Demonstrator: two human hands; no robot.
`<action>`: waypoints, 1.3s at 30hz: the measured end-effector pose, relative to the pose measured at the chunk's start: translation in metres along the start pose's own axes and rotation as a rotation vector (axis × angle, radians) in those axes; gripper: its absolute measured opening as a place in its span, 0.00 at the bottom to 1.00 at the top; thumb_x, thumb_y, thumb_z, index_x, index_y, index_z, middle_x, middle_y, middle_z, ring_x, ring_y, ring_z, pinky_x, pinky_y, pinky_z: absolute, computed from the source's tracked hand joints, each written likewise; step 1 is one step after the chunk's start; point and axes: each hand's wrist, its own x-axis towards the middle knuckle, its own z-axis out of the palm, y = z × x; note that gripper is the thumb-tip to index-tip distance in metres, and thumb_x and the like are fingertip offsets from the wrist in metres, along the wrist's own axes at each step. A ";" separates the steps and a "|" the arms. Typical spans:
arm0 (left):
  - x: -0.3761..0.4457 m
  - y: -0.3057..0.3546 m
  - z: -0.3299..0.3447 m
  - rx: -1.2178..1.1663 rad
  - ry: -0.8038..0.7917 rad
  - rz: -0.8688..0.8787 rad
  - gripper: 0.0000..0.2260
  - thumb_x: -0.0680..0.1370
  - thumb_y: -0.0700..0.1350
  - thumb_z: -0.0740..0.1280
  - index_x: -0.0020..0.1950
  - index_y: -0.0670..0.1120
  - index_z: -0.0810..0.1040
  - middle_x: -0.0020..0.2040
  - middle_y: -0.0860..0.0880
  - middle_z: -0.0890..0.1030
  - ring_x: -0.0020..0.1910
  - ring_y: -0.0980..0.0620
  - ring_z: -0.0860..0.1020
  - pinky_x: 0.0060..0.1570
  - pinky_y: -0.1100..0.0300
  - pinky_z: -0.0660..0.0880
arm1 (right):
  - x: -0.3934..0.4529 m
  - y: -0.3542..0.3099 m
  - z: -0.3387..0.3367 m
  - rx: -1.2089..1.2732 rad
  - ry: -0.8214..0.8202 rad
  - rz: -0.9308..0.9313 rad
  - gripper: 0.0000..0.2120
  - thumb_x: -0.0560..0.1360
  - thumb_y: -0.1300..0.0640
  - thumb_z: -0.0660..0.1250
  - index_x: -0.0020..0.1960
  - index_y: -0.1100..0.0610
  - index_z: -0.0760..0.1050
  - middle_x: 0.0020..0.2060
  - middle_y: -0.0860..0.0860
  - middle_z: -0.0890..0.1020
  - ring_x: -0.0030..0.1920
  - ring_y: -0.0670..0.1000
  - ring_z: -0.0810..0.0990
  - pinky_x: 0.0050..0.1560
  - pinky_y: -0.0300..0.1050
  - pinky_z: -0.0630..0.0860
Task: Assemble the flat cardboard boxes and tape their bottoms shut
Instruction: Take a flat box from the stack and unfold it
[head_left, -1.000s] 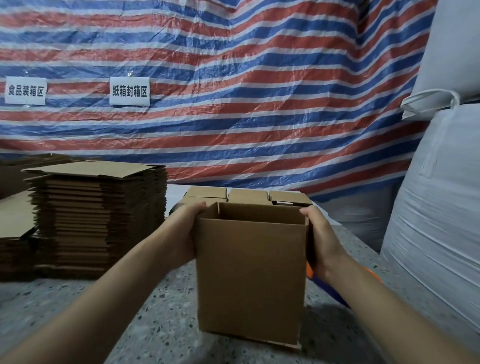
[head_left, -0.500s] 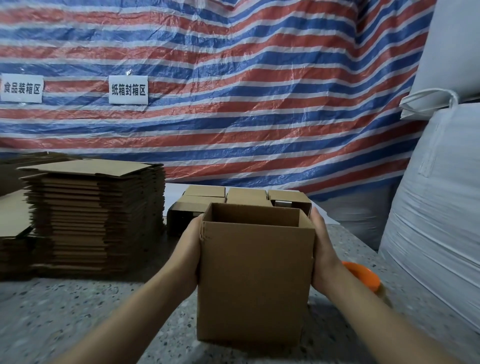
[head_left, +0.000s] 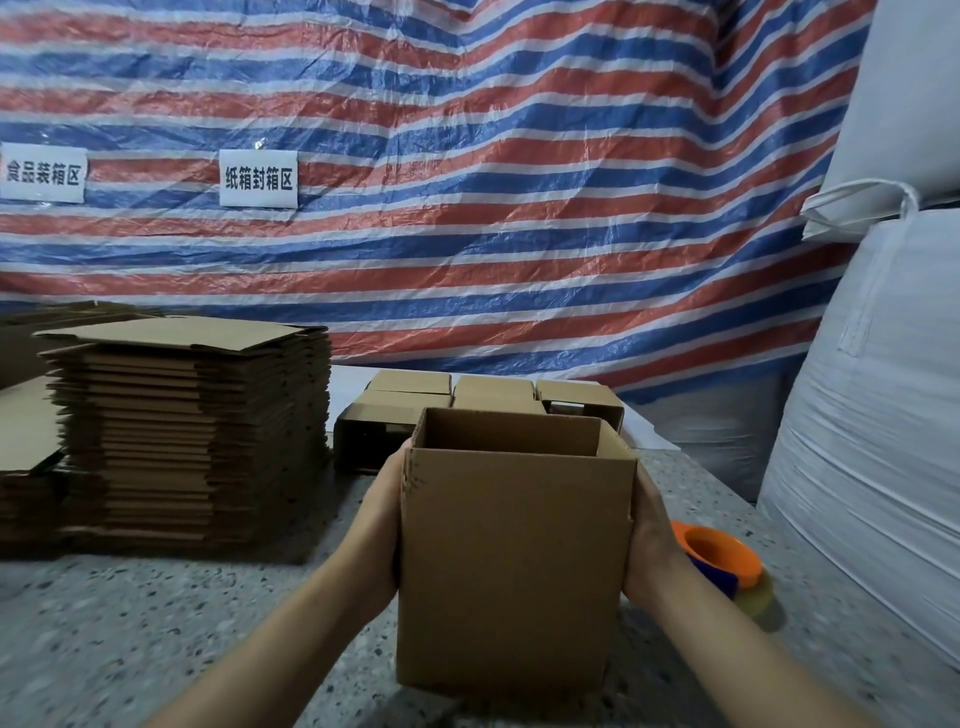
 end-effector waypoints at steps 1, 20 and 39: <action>0.000 0.000 -0.001 -0.011 -0.007 -0.004 0.23 0.79 0.57 0.63 0.29 0.48 0.85 0.30 0.47 0.83 0.26 0.51 0.81 0.24 0.63 0.75 | 0.000 0.002 -0.001 -0.003 0.006 0.005 0.26 0.71 0.36 0.57 0.53 0.55 0.80 0.40 0.55 0.87 0.38 0.52 0.87 0.33 0.43 0.81; -0.004 0.008 -0.005 0.170 -0.149 -0.060 0.21 0.83 0.44 0.58 0.33 0.50 0.81 0.28 0.48 0.79 0.22 0.54 0.76 0.21 0.66 0.71 | 0.006 0.014 -0.006 -0.129 0.105 0.052 0.18 0.86 0.50 0.50 0.55 0.57 0.76 0.34 0.49 0.87 0.33 0.47 0.86 0.29 0.37 0.79; 0.006 0.002 -0.025 0.180 -0.200 0.183 0.09 0.73 0.52 0.68 0.43 0.48 0.85 0.36 0.45 0.82 0.31 0.52 0.80 0.29 0.59 0.76 | -0.009 -0.002 0.000 -0.011 -0.004 0.107 0.25 0.80 0.41 0.55 0.42 0.53 0.86 0.39 0.56 0.87 0.38 0.52 0.87 0.33 0.43 0.81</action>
